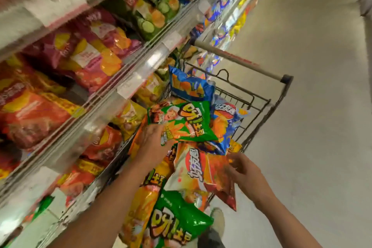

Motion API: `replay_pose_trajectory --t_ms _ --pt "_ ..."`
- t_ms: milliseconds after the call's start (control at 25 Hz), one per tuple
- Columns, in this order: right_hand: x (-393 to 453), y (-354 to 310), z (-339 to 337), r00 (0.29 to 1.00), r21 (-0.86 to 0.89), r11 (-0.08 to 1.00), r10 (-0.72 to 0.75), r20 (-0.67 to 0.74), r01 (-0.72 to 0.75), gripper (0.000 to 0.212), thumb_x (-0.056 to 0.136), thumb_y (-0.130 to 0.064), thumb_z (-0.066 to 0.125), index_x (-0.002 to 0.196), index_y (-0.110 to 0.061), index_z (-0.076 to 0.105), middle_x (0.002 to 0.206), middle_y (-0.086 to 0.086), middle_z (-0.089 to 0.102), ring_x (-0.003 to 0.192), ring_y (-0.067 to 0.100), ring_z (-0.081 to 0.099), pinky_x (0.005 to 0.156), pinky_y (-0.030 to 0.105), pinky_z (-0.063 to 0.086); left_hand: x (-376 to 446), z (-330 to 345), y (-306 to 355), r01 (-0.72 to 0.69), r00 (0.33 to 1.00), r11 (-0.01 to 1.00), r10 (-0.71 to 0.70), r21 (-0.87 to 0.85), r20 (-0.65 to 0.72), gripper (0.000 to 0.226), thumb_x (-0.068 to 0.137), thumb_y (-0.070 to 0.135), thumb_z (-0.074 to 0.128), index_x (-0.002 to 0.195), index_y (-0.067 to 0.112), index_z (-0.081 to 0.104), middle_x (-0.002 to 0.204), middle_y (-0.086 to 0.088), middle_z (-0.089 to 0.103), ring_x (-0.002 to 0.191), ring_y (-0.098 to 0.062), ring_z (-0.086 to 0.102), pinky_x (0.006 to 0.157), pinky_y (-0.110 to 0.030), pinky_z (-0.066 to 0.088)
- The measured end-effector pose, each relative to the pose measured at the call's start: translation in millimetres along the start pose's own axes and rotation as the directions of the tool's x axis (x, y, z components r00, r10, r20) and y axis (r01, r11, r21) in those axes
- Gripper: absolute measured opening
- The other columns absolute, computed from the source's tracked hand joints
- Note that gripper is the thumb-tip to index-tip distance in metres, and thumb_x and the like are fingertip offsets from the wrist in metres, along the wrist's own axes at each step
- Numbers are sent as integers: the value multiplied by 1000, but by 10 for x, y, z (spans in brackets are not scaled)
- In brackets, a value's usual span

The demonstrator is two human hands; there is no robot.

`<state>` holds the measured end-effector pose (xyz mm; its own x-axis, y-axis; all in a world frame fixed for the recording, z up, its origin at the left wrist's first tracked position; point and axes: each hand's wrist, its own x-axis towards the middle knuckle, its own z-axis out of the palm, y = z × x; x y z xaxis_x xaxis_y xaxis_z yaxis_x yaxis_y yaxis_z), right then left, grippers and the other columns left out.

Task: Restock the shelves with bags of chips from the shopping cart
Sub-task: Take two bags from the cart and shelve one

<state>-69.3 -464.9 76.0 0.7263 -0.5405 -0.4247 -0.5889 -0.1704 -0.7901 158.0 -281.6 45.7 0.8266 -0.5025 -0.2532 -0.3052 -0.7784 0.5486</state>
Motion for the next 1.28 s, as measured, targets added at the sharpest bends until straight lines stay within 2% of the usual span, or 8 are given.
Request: replay_pose_trajectory --t_ms 160,280,440,680,800,960,1120,1280 --pt "-34 73 45 926 232 959 68 372 -164 12 96 -12 65 86 -18 69 73 7 69 56 13 62 54 23 49 408 2 257 6 997 992 3 123 -76 72 92 46 67 153 22 37 155 -5 30 145 -29 23 119 -47 27" --pt "43 131 104 947 68 994 -103 304 86 18 93 -13 68 89 -30 67 79 -5 67 70 5 63 65 18 50 642 -81 398 28 995 988 -13 150 -102 76 93 46 66 156 21 32 159 -8 26 148 -30 18 121 -46 22" --pt "632 95 23 908 -293 875 -303 290 385 35 91 -21 70 126 -21 63 120 1 60 115 17 53 99 32 44 831 -165 411 16 989 941 -64 339 131 93 91 56 64 162 28 11 170 0 2 155 -29 -5 124 -54 10" --pt "1108 90 187 735 -352 847 -64 675 397 81 88 -41 75 153 -17 33 146 8 52 132 25 51 109 38 43 1028 -258 543 -142 909 803 -125 579 398 109 81 71 64 161 34 1 170 -4 8 156 -28 6 119 -61 -12" --pt "1122 102 212 735 -334 891 0 678 308 84 84 -42 79 152 -20 36 143 2 56 130 23 54 110 39 44 963 -285 624 -154 921 770 -115 619 373 110 76 74 66 161 27 13 168 -8 17 154 -30 17 122 -58 5" --pt "1004 128 147 723 -63 998 32 691 15 54 82 -23 83 132 -22 63 122 -4 73 113 14 68 102 34 53 727 -456 512 -41 965 899 -78 435 251 98 68 77 72 147 24 47 149 -5 46 134 -29 48 98 -41 48" --pt "828 168 10 819 135 972 83 568 -192 31 79 -16 84 107 -21 70 101 -3 79 90 14 77 80 33 63 343 -752 169 67 994 988 -78 142 75 82 69 70 78 135 27 55 119 4 60 98 -21 67 67 -30 54" --pt "591 34 22 925 337 902 145 351 -270 46 76 -18 86 117 -21 64 105 3 77 90 25 76 69 38 63 -82 -936 -82 61 994 991 -71 -115 -79 73 71 65 80 133 35 54 119 15 62 107 -13 59 88 -34 50"
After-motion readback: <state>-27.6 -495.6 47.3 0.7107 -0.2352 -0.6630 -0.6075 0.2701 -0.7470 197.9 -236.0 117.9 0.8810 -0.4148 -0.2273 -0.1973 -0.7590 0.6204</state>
